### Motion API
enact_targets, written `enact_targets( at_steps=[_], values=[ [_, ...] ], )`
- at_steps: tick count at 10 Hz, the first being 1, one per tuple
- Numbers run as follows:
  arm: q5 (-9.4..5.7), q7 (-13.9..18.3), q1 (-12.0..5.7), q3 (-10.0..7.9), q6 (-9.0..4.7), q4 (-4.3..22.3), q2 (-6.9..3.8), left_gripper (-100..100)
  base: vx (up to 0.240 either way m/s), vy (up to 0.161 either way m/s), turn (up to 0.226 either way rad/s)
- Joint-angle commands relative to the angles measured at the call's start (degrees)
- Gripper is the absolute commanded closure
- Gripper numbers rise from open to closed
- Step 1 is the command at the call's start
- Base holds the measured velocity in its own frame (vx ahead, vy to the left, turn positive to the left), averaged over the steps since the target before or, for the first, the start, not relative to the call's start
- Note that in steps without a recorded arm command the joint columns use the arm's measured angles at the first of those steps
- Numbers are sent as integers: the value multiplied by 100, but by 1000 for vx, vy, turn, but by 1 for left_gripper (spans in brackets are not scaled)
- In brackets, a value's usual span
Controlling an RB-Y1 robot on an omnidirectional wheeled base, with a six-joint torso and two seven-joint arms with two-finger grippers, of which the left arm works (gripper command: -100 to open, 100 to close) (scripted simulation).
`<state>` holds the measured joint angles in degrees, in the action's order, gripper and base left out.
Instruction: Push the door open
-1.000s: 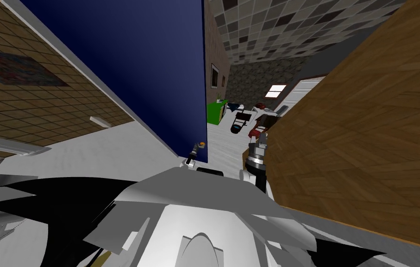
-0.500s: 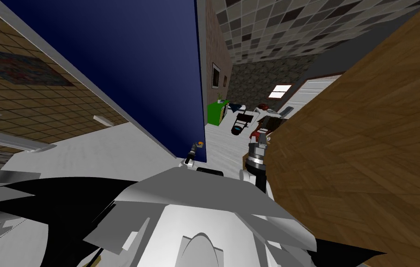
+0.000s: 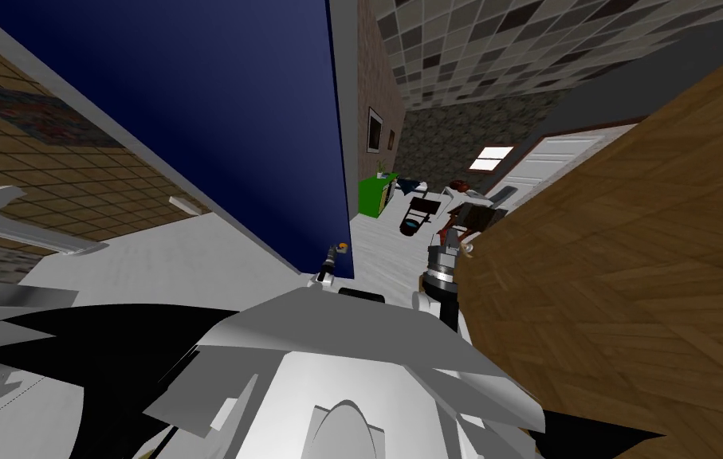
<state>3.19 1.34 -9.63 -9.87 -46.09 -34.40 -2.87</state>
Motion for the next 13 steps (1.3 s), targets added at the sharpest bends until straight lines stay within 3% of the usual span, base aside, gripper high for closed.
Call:
enact_targets(
  at_steps=[1, 6, 8, 13],
  values=[
    [-20, -16, 36, -39, 72, -166, 5, 100, 122, -63, 39],
    [-178, -119, 29, -292, 93, -162, 191, 100, 164, -87, 65],
    [-241, -127, 9, -415, 14, -40, 0, 100, 93, -20, 41],
    [-360, -198, 18, -621, 18, -39, -127, 100, 172, -33, 32]
  ],
)
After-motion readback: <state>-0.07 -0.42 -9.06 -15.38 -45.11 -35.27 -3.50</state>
